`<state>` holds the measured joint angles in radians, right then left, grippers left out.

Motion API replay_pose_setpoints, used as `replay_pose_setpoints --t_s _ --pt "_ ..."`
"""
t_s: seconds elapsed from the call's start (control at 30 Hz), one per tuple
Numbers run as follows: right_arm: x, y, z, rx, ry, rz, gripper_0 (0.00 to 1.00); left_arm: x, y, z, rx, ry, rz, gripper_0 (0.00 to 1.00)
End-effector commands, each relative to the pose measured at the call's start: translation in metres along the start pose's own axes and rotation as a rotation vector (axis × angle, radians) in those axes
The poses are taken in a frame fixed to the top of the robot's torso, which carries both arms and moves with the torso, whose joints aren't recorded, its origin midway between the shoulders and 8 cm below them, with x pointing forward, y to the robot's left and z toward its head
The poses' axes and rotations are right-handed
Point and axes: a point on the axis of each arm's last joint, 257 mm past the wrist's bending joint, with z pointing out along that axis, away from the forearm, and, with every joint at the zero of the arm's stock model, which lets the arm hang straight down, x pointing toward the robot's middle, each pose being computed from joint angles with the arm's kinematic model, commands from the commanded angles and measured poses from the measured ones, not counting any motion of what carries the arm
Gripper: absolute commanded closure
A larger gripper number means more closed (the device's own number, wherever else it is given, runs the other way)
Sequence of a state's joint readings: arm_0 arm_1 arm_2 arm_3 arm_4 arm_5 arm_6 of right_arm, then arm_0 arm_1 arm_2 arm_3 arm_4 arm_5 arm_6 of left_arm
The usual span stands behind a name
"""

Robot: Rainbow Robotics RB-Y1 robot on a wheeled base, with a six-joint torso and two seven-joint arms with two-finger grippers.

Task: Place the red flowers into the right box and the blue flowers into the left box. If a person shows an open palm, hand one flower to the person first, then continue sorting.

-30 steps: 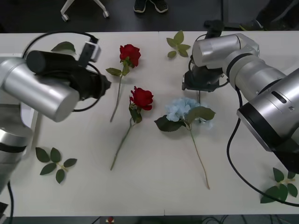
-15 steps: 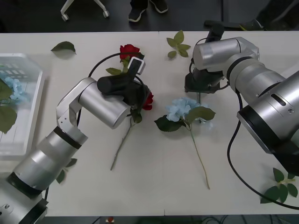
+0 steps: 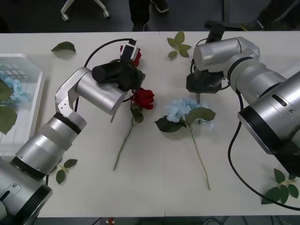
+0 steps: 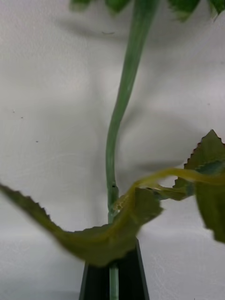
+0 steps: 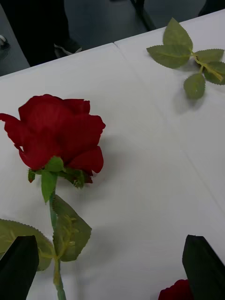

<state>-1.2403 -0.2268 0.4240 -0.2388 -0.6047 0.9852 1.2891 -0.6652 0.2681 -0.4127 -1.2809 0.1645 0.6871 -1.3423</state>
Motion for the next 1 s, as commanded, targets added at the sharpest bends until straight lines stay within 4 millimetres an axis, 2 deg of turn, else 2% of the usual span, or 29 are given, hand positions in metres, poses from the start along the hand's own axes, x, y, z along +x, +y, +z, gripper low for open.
replay_pose_setpoints --t_s 0.03,0.13,0.37,0.57,0.6,0.83,1.0 --pt "-0.01 0.017 -0.008 -0.021 -0.023 -0.038 1.0 -0.037 0.003 -0.006 -0.006 -0.069 -0.006 0.1" --pt "-0.01 0.018 -0.008 -0.023 -0.024 -0.039 1.0 -0.033 0.017 -0.005 -0.034 -0.059 -0.003 0.1" --pt "-0.011 0.016 -0.008 -0.017 -0.027 -0.049 1.0 -0.018 0.035 0.0 -0.064 -0.027 -0.012 0.09" --pt "-0.032 0.009 -0.025 -0.007 -0.057 -0.06 1.0 0.0 0.048 0.005 -0.091 0.011 -0.02 0.1" --pt "-0.043 0.005 -0.034 0.003 -0.071 -0.072 1.0 0.006 0.05 0.006 -0.094 0.021 -0.02 0.1" --pt "-0.084 -0.036 -0.08 0.049 -0.097 -0.157 1.0 0.025 0.056 0.011 -0.106 0.062 -0.024 0.09" --pt "-0.113 -0.076 -0.12 0.091 -0.118 -0.235 1.0 0.038 0.056 0.014 -0.107 0.087 -0.022 0.1"
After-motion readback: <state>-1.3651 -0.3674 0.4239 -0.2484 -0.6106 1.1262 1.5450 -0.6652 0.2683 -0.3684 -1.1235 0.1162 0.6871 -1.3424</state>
